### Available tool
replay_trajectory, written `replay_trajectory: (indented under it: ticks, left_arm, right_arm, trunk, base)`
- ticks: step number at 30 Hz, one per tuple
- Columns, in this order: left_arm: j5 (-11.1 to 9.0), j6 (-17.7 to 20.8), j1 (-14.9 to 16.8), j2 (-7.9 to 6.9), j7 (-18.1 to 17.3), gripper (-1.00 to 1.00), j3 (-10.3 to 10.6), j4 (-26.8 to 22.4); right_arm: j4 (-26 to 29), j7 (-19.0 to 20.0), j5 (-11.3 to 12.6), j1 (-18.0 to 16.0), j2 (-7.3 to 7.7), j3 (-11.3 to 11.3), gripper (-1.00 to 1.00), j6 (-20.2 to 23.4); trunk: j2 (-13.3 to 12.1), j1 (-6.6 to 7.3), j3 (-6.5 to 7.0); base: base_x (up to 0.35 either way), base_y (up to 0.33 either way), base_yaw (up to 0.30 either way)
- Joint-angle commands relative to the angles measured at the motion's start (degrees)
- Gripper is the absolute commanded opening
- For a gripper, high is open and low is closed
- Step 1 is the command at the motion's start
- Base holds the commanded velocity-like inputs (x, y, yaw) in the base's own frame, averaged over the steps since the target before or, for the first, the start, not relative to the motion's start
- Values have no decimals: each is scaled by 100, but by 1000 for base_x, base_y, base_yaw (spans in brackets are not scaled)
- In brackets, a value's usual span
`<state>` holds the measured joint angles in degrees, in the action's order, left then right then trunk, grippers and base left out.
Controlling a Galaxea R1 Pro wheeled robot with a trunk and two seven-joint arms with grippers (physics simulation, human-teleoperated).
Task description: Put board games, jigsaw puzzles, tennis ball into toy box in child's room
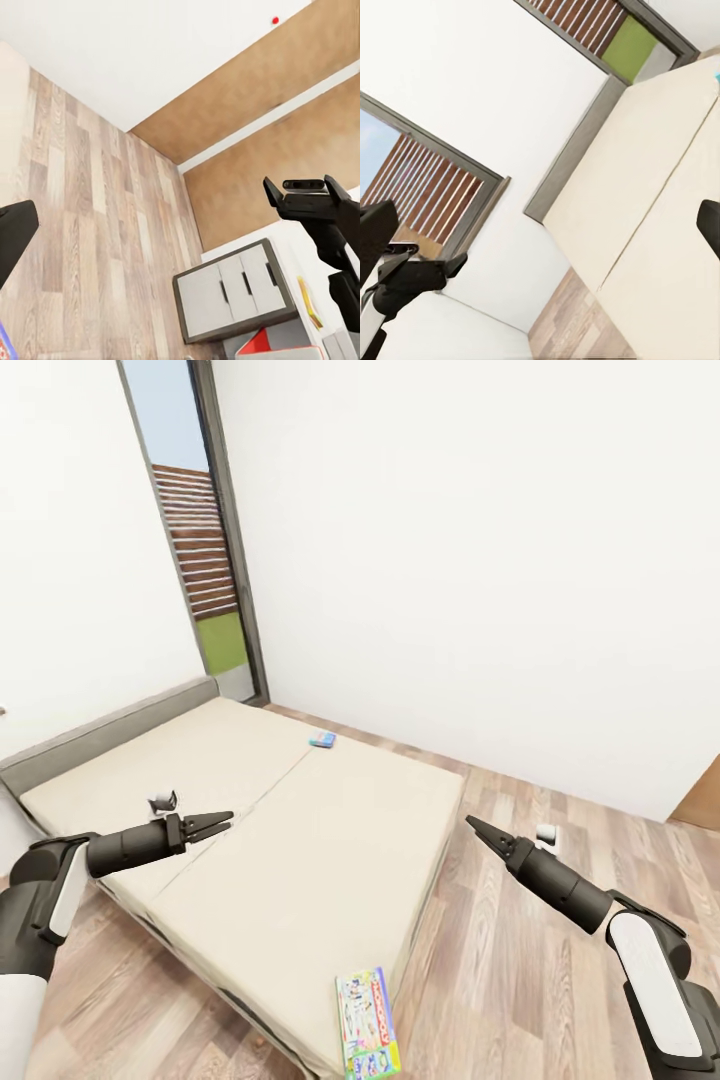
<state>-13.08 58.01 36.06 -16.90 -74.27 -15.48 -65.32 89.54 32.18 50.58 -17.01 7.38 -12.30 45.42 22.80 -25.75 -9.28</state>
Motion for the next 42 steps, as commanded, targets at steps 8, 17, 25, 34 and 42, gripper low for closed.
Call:
replay_trajectory:
  ticks: [8, 17, 25, 34, 42]
  left_arm:
    - [-10, 44, 7, 10, -8, 100, 1, 2]
    - [-10, 44, 7, 11, -8, 100, 1, 1]
    - [-10, 44, 7, 12, -8, 100, 1, 1]
    - [-10, 44, 7, 12, -8, 100, 1, 1]
    - [-10, 44, 7, 12, -8, 100, 1, 1]
  right_arm:
    - [2, 8, 13, -4, 0, -9, 100, 38]
    - [2, 8, 13, -4, 0, -9, 100, 37]
    - [2, 14, 13, -6, 0, -9, 100, 38]
    - [2, 21, 13, -4, 0, -9, 100, 42]
    - [2, 25, 13, -5, 0, -9, 100, 44]
  trunk:
    - [11, -4, 34]
    - [11, -4, 85]
    - [11, -4, 130]
    - [11, -4, 151]
    - [11, -4, 153]
  base:
    - [0, -6, 244]
    - [0, -123, 243]
    - [0, -94, 242]
    - [0, -11, 109]
    - [0, -10, 12]
